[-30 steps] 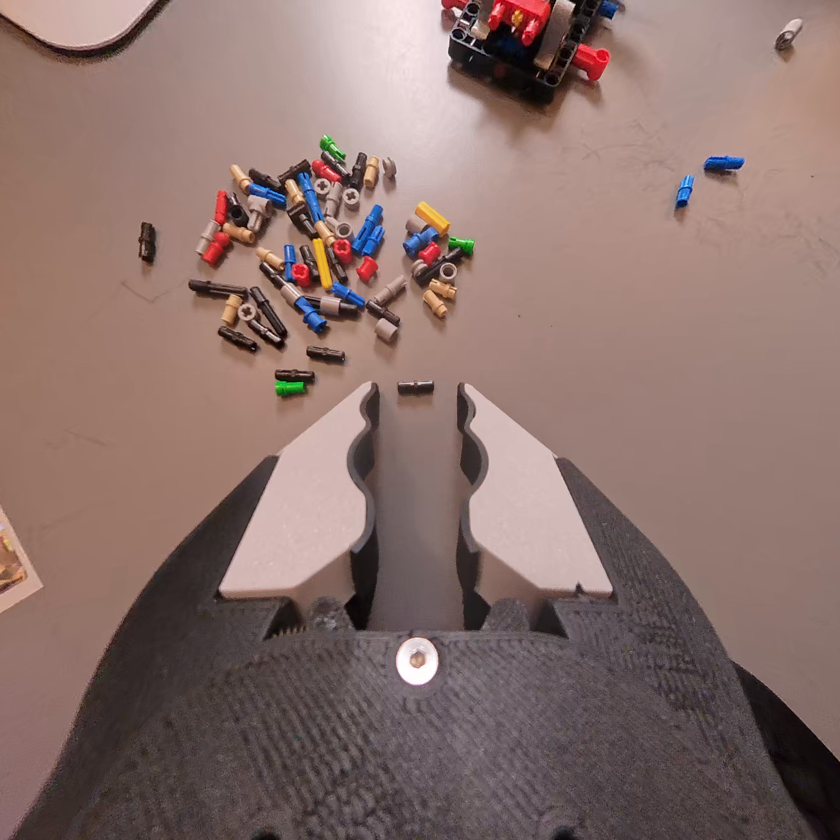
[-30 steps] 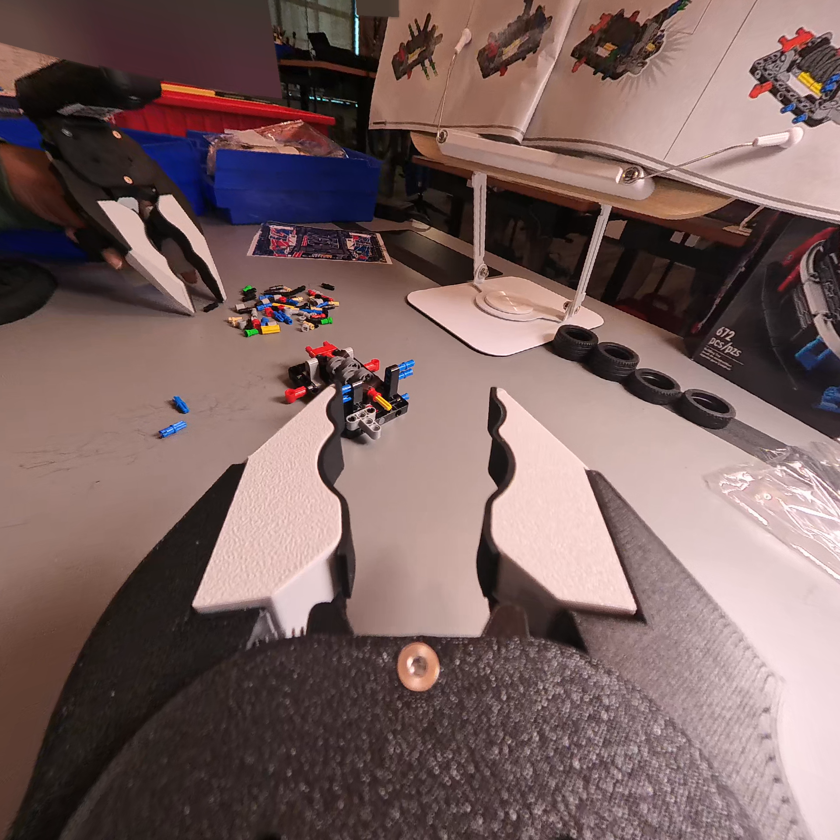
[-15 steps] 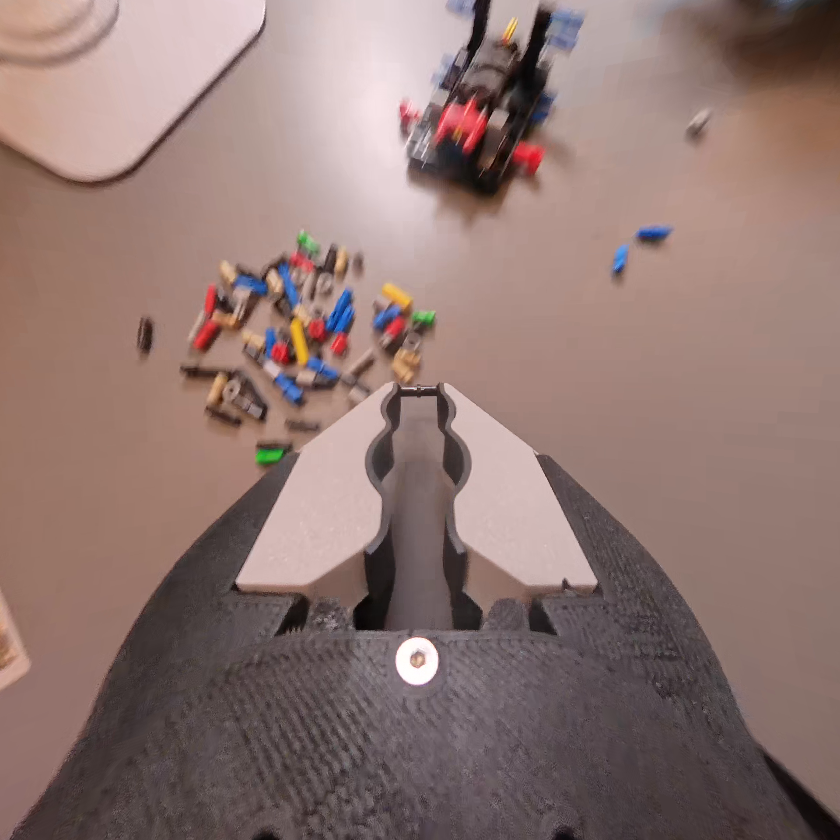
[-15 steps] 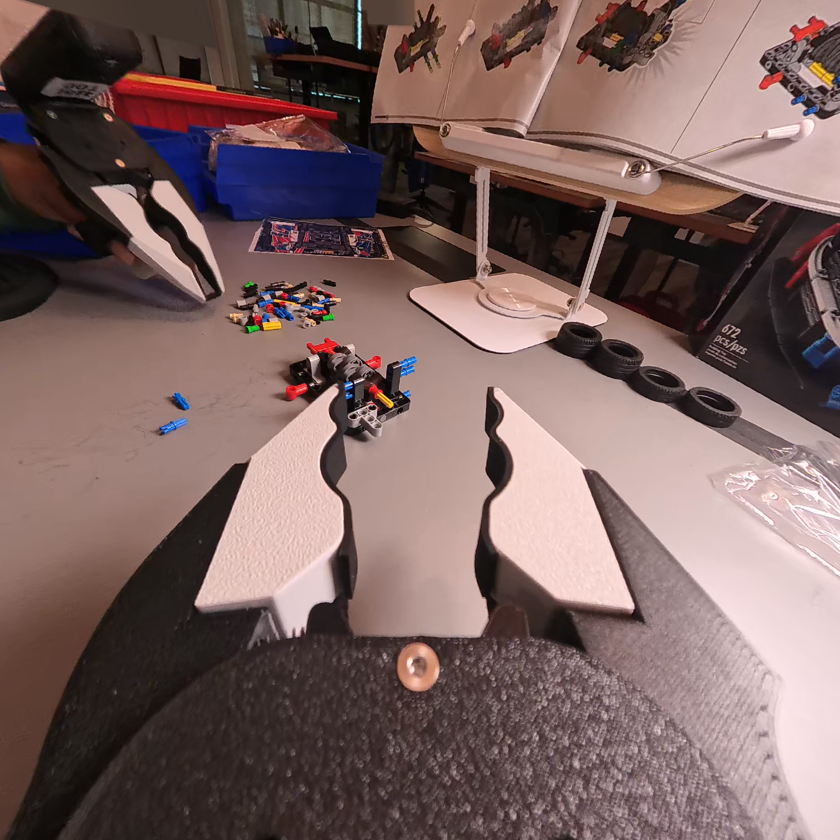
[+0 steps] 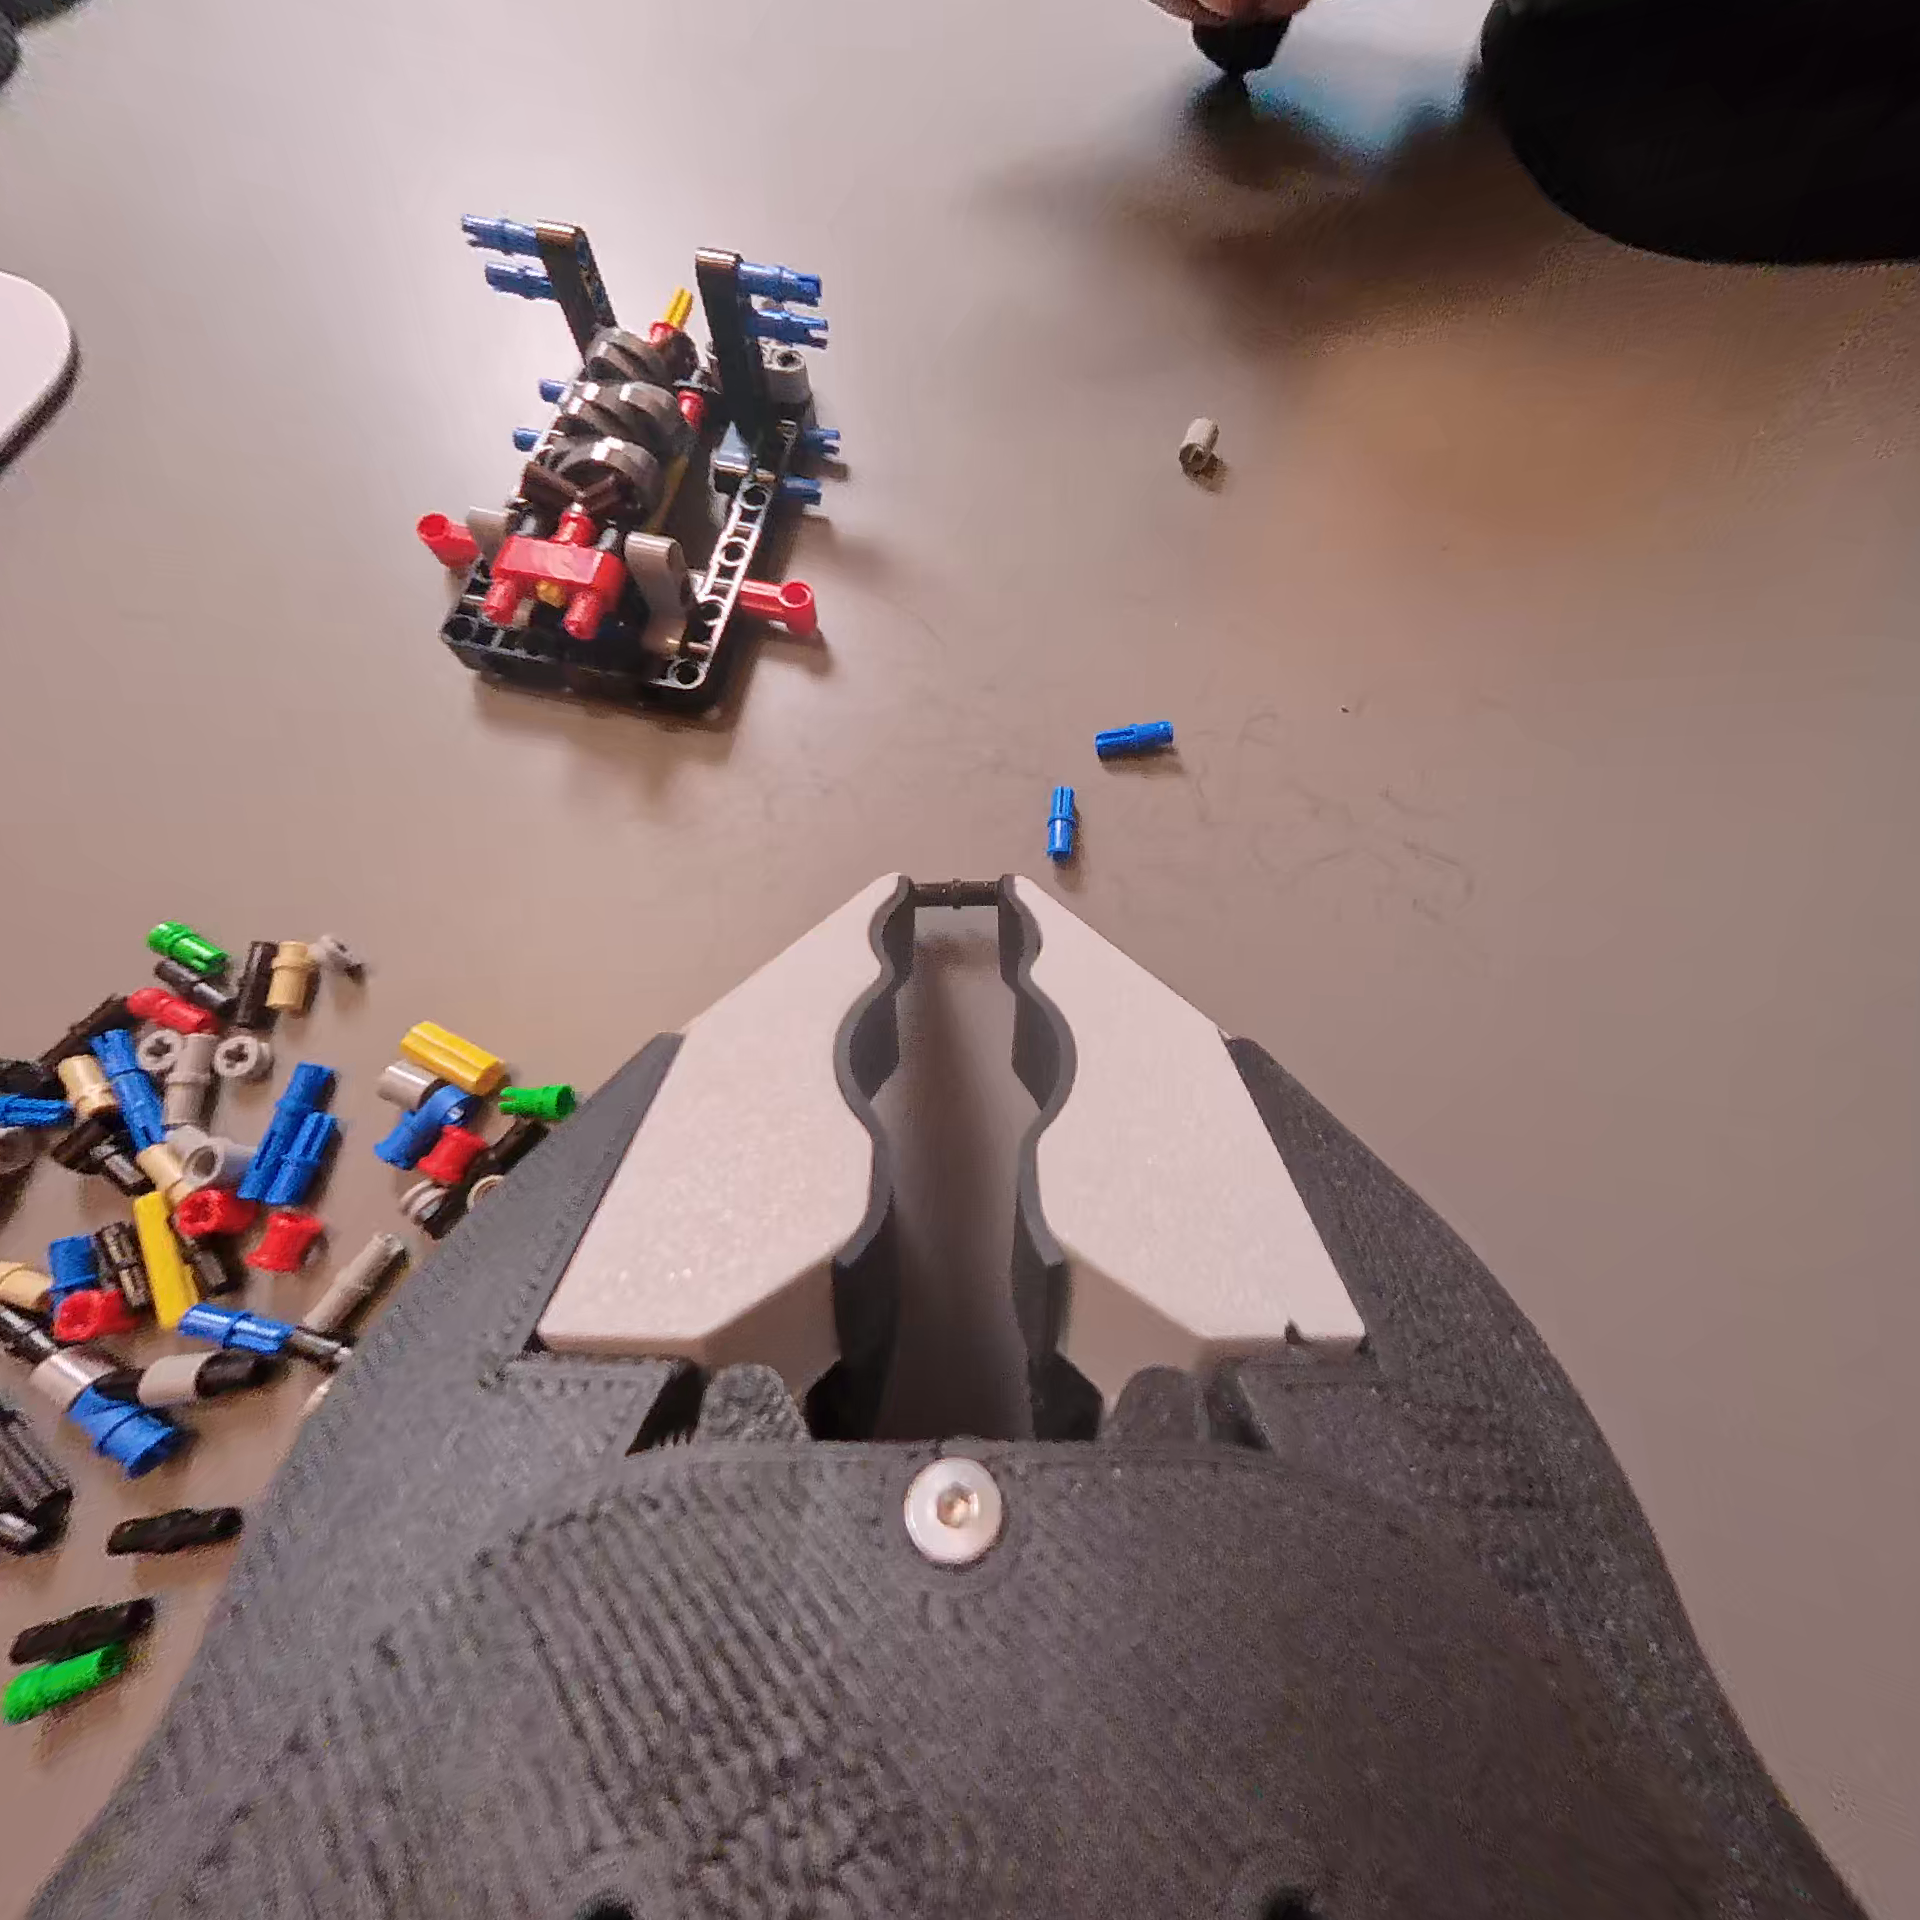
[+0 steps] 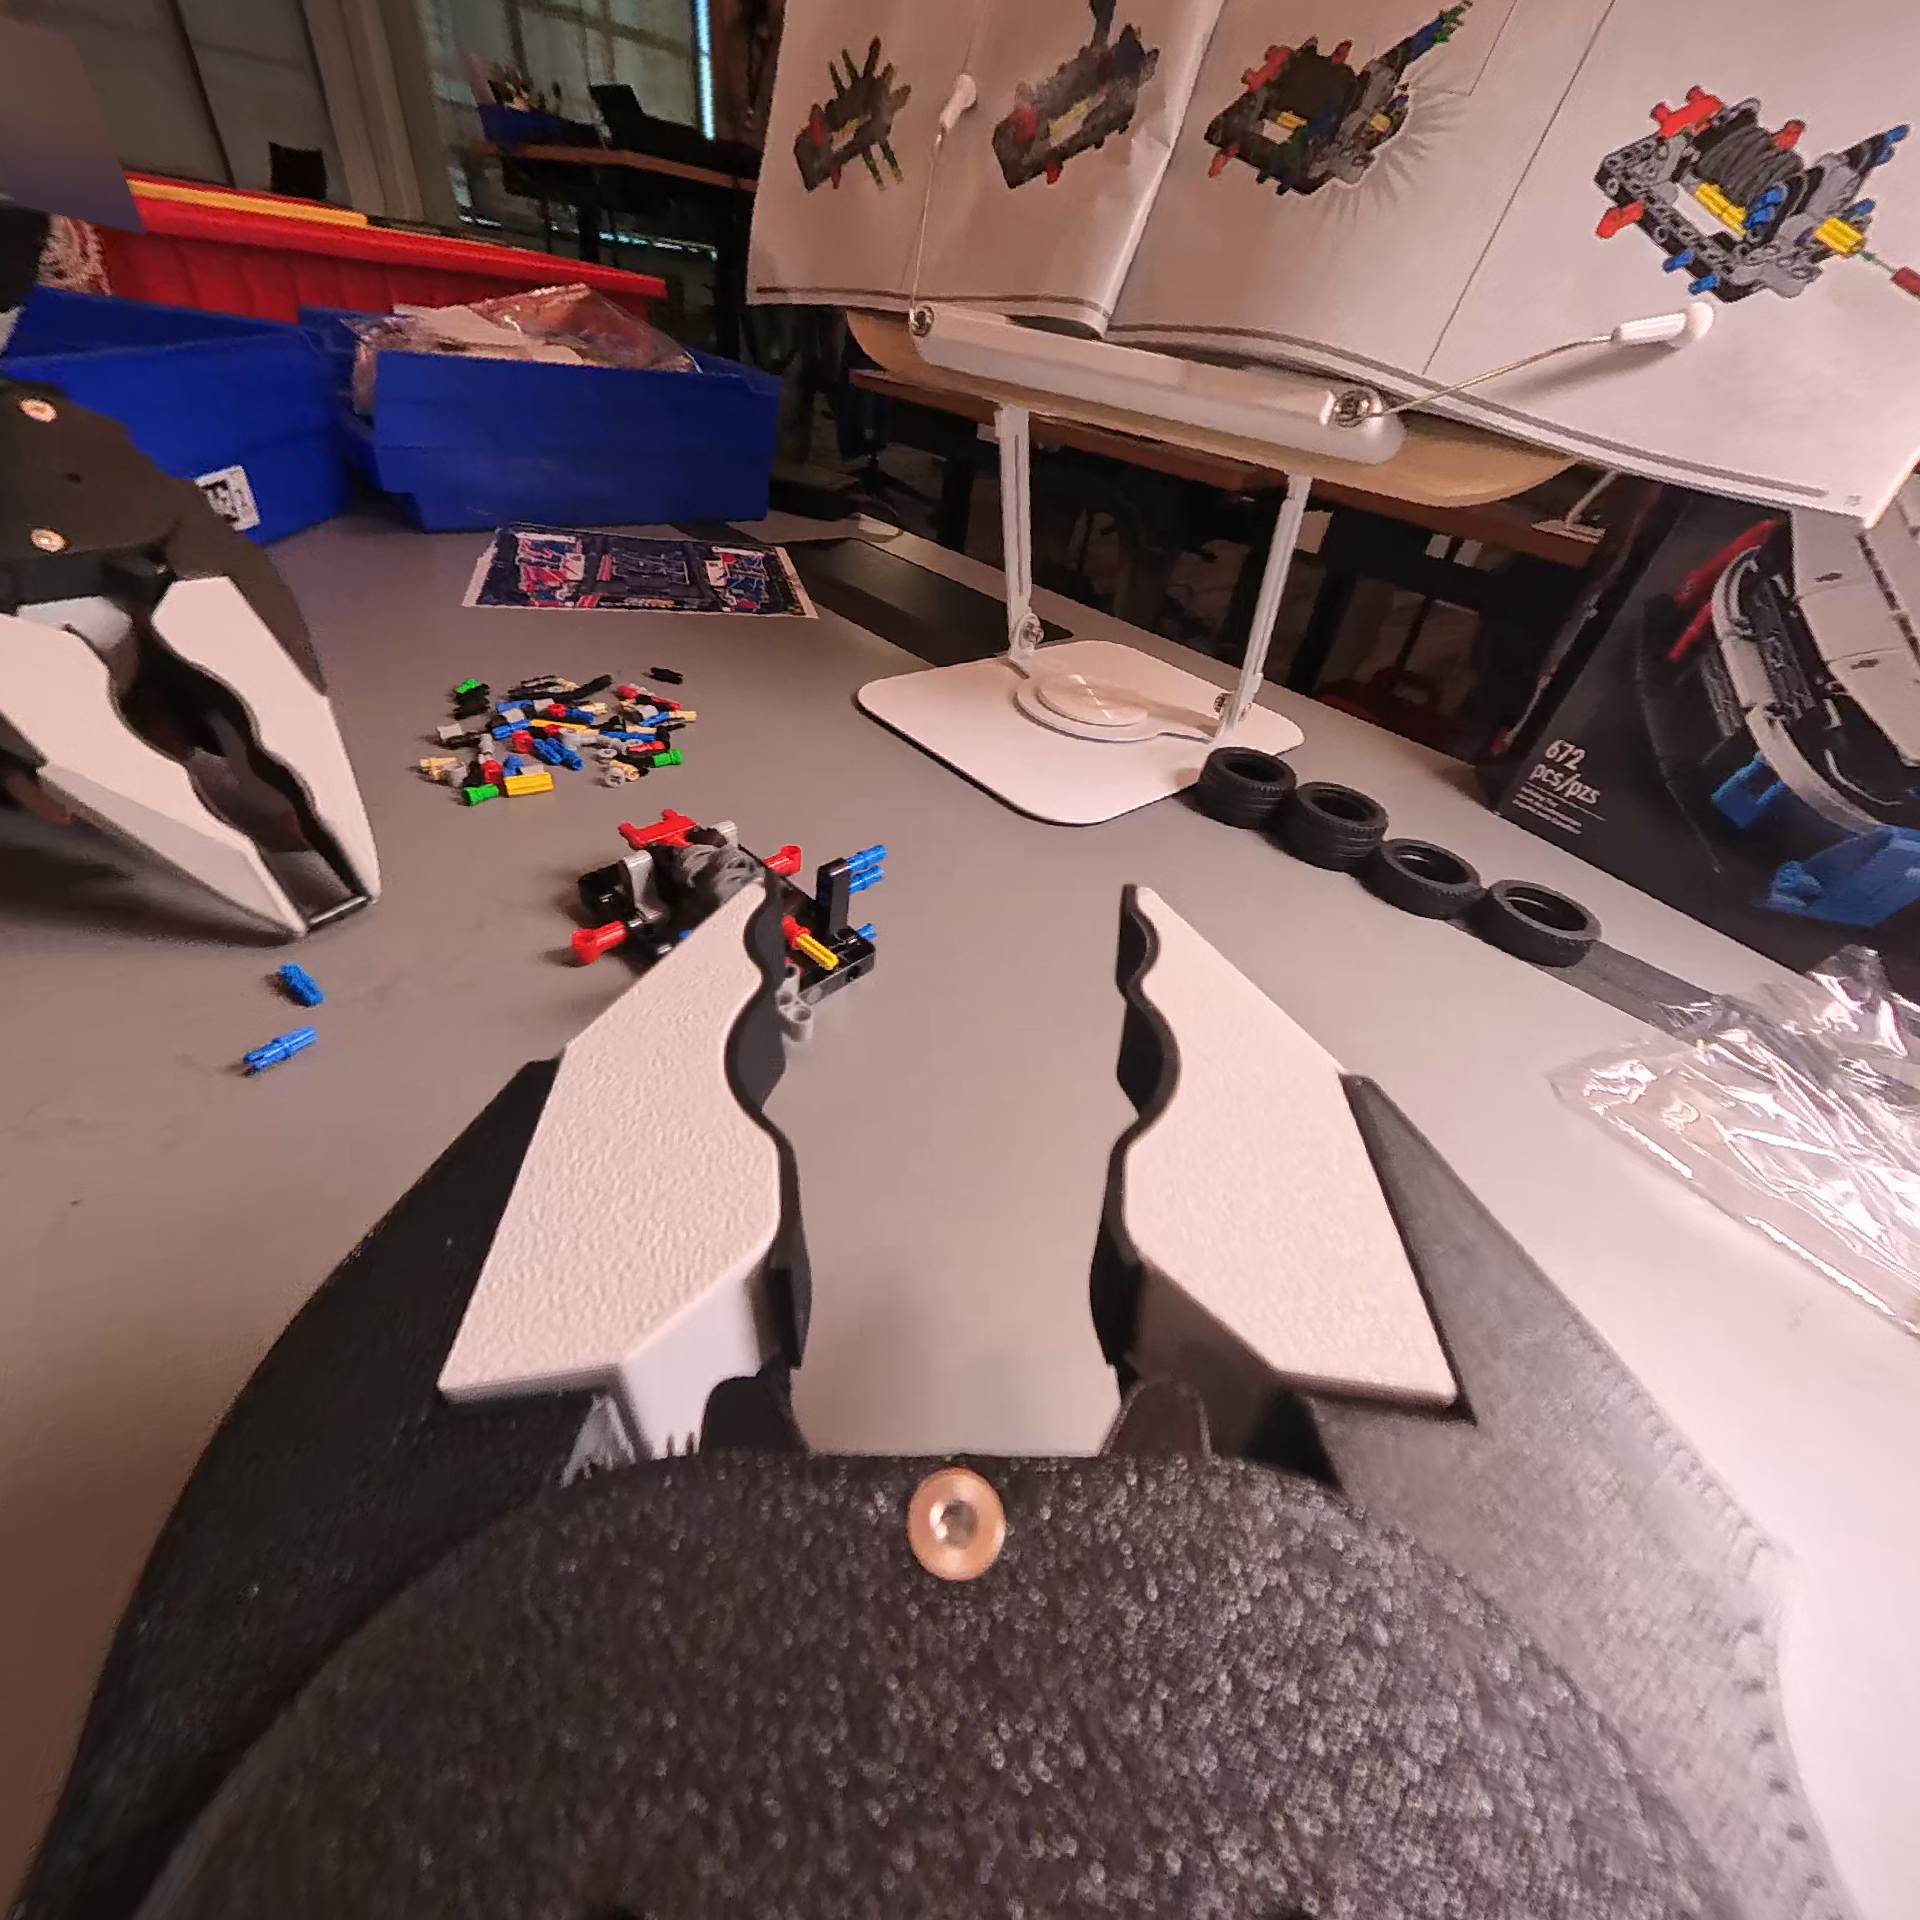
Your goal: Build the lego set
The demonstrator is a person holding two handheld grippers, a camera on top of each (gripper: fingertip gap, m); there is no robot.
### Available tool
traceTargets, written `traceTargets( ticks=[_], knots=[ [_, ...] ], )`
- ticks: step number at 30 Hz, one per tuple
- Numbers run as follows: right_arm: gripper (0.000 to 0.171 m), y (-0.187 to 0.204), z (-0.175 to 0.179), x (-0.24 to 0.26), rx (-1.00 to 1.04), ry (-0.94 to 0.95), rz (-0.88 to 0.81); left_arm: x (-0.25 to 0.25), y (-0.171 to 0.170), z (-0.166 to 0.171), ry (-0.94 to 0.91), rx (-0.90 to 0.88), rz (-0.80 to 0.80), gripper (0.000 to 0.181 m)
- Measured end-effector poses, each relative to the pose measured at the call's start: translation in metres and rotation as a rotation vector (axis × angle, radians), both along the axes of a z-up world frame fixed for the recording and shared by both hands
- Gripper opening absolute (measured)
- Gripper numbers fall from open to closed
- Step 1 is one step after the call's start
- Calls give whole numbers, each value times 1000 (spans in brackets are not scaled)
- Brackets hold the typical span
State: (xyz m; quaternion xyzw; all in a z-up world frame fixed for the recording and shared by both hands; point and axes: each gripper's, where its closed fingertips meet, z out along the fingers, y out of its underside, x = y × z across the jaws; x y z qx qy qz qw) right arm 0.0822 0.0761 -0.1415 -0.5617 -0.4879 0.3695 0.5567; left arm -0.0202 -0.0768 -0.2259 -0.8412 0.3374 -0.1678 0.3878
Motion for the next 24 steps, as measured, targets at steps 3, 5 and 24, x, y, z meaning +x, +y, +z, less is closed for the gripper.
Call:
traceTargets(
  ticks=[3, 5, 24],
  knots=[
    [62, 14, 4, 5, -26, 34, -50, 3, 1, -1, -11, -6, -6, 14],
    [62, 22, 6, 9, -44, 55, -83, 3, 0, -1, -16, -4, -12, 14],
    [60, 12, 10, 4, -34, 60, -38, -2, 6, 22, -84, 57, -12, 43]
  ],
)
